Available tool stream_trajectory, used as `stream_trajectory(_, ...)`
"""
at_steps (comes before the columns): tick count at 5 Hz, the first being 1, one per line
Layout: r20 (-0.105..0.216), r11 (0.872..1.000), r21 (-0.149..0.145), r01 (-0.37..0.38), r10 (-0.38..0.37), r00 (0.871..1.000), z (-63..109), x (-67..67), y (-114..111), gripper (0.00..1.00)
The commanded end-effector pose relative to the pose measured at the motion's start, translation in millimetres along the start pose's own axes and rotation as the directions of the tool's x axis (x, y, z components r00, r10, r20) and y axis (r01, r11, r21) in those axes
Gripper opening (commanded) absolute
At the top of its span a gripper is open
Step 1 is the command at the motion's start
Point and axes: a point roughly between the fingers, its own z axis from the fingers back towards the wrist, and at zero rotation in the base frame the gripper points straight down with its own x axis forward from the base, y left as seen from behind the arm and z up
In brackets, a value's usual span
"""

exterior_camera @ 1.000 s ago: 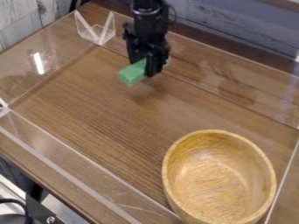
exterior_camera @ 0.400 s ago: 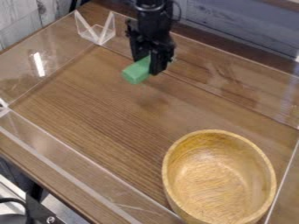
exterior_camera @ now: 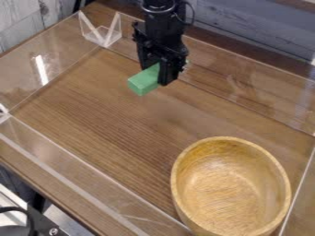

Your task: Put the green block in the brown bowl

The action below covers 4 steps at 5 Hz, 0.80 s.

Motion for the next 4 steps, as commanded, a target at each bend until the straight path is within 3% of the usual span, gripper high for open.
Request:
stream_trajectory(1, 0.068, 1.0, 0.023, 0.02, -0.022, 0.997, 24.2, -2.9, -11, 0.0)
stream_trajectory(4, 0.091, 0.998, 0.014, 0.061, -0.062, 0.994, 37.0, -26.4, -50, 0.0)
